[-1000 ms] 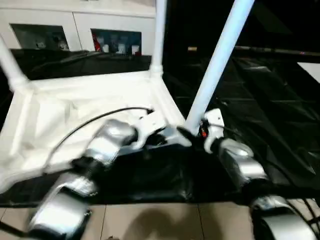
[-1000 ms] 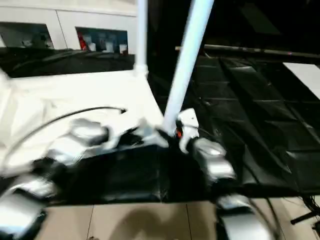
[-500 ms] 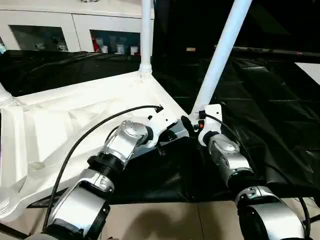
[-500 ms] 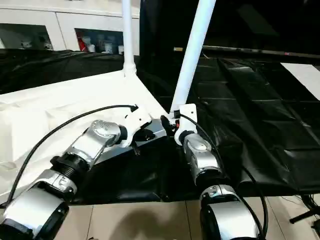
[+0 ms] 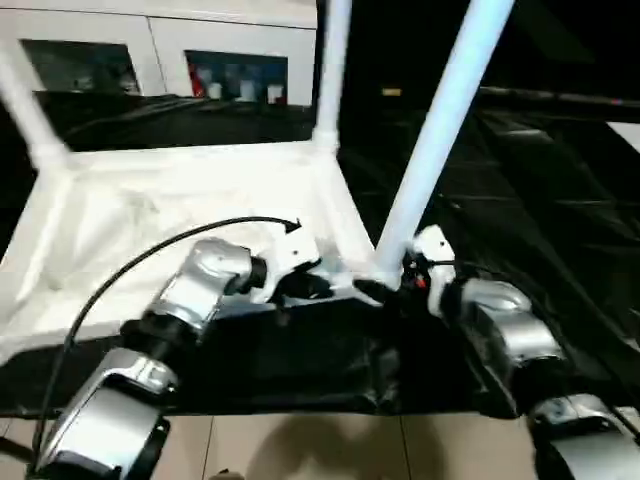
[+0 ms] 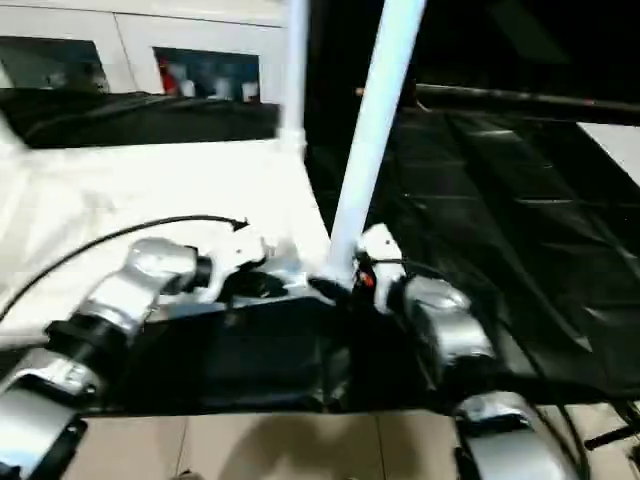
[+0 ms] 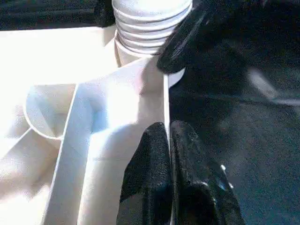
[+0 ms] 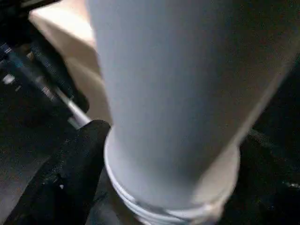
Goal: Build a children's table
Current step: Rotate leg to tighten
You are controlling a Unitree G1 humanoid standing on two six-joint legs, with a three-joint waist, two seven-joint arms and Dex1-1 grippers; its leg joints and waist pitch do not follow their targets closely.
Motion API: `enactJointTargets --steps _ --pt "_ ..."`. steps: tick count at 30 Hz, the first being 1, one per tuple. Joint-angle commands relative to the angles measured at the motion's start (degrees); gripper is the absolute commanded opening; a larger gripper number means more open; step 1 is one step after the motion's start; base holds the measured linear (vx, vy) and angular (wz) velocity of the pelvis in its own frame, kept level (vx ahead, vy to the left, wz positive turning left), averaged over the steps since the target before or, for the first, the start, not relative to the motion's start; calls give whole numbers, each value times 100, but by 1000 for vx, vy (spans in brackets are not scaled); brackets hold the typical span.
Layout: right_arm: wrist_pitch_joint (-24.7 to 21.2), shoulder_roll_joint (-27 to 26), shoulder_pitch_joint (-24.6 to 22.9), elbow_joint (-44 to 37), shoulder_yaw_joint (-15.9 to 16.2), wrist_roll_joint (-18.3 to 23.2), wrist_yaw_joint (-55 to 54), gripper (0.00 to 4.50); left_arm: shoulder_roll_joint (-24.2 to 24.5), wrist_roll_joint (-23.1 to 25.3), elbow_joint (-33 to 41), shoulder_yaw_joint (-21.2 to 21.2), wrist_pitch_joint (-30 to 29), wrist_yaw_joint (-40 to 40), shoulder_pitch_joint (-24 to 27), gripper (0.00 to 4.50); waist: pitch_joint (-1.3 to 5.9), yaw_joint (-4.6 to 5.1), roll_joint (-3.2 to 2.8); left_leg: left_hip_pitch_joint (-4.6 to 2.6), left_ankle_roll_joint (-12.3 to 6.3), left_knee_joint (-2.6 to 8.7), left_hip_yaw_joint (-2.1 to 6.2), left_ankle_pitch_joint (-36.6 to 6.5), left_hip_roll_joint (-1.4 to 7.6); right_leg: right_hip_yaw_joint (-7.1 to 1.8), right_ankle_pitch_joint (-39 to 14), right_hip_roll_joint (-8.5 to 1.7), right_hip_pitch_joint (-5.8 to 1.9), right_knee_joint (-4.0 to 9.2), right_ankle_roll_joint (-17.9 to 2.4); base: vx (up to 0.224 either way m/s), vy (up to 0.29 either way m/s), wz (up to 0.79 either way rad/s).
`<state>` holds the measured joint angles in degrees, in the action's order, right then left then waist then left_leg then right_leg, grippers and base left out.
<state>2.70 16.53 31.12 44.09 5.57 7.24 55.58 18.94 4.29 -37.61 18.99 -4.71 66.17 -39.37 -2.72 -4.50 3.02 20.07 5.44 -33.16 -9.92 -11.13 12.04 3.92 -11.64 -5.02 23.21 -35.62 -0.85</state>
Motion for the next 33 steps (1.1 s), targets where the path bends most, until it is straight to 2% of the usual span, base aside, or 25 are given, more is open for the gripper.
enactJointTargets --steps 1,4,5,8,9,11,12,15,17,19,21,22,24,25,26,27,28,29,30,31,33 --pt "-30 73 -61 -60 85 -9 137 387 29 10 43 212 16 246 144 0 337 0 -32 0 -485 356 -24 -718 141 -261 -67 -309 -349 347 -1609 0 0 0" --pt "-114 88 -75 -140 118 23 252 387 62 -17 120 202 -7 292 179 0 336 3 -18 6 -425 355 -25 -718 128 -262 -152 -302 -356 350 -1560 0 0 0" --pt "-187 87 -89 -203 115 66 314 362 63 -16 146 185 -14 274 186 0 330 -2 4 9 -425 355 -28 -723 127 -264 -215 -302 -357 361 -1522 0 0 0" --pt "-232 73 -98 -242 98 88 371 350 57 -23 147 165 -17 287 184 0 337 -12 -6 6 -426 352 -27 -652 129 -267 -232 -309 -353 357 -1493 0 0 0" --pt "-251 69 -100 -245 95 92 401 325 55 -21 147 164 -16 293 185 0 340 -8 0 8 -428 349 -28 -612 130 -265 -173 -304 -350 347 -1499 0 0 0" --pt "-272 64 -120 -269 109 86 455 312 68 -21 173 164 -17 309 209 0 341 -14 -4 6 -449 344 -30 -592 128 -266 -138 -306 -353 344 -1514 0 0 0" --pt "-270 57 -131 -273 114 78 467 305 82 -22 195 165 -22 321 227 0 346 -16 14 8 -463 338 -32 -543 128 -265 -68 -302 -353 334 -1520 0 0 0" --pt "-263 23 -153 -245 103 83 439 287 108 -20 256 188 -78 336 267 0 344 -21 1 12 -479 336 -31 -505 124 -264 -26 -306 -355 329 -1518 0 0 0" --pt "-266 -12 -173 -235 70 98 348 280 117 -28 295 191 -127 347 287 0 346 -20 16 10 -466 338 -31 -528 127 -262 -92 -308 -355 330 -1517 0 0 0" --pt "-268 -99 -178 -172 -30 155 165 278 93 -11 277 181 -203 287 279 0 338 -16 -4 2 -426 348 -31 -596 130 -265 -210 -311 -342 347 -1497 0 0 0" --pt "-222 -179 -174 -89 -114 167 -61 278 49 14 221 166 -253 187 254 0 330 -7 23 8 -381 354 -30 -674 125 -267 -344 -309 -344 364 -1462 0 0 0" --pt "-229 -318 -147 67 -265 192 -487 278 -48 69 115 142 -389 -28 193 0 326 4 -7 4 -339 359 -30 -717 126 -274 -429 -314 -331 368 -1441 0 0 0" --pt "-248 -467 -110 241 -405 172 -1032 277 -208 176 -47 115 -491 -417 92 0 314 13 -8 -22 -203 378 -24 -849 124 -272 -753 -314 -312 415 -1362 0 0 0" --pt "-275 -592 -82 366 -513 172 -1464 277 -342 278 -180 113 -641 -741 -8 0 314 18 4 -27 -174 379 -26 -896 128 -273 -829 -311 -307 417 -1343 0 0 0" --pt "-270 -780 -22 562 -647 131 -2182 277 -604 357 -417 32 -876 -1314 -179 0 308 12 -15 -43 -113 389 -22 -978 128 -279 -1000 -320 -293 435 -1309 0 0 0" --pt "-263 -835 -1 623 -687 111 -2421 277 -692 361 -488 -8 -964 -1492 -233 0 301 23 -10 -58 -17 398 -21 -1035 120 -278 -1166 -306 -276 460 -1251 0 0 0" --pt "-288 -953 50 740 -764 97 -2853 277 -866 339 -626 -89 -1114 -1775 -336 0 306 19 -50 -61 33 400 -20 -1057 117 -283 -1205 -311 -270 455 -1236 0 0 0" --pt "-310 -1039 87 807 -816 94 -3120 277 -981 317 -708 -140 -1198 -1948 -401 0 312 14 -14 -41 33 402 -11 -1101 107 -274 -1276 -307 -289 476 -1166 0 0 0" --pt "-302 -1113 125 851 -863 96 -3342 277 -1055 327 -772 -153 -1216 -2074 -449 0 314 2 -24 -21 10 399 -5 -1082 96 -274 -1239 -308 -296 471 -1127 0 0 0" --pt "-317 -1290 223 945 -932 107 -3740 277 -1197 361 -901 -154 -1227 -2294 -545 0 315 9 -59 -21 3 401 -11 -1091 89 -281 -1216 -302 -287 482 -1117 0 0 0" --pt "-156 -1602 405 1101 -960 43 -4177 277 -1421 401 -1054 -151 -1228 -2549 -667 0 325 27 -33 -16 37 402 -6 -1129 89 -276 -1193 -298 -279 485 -1073 0 0 0"
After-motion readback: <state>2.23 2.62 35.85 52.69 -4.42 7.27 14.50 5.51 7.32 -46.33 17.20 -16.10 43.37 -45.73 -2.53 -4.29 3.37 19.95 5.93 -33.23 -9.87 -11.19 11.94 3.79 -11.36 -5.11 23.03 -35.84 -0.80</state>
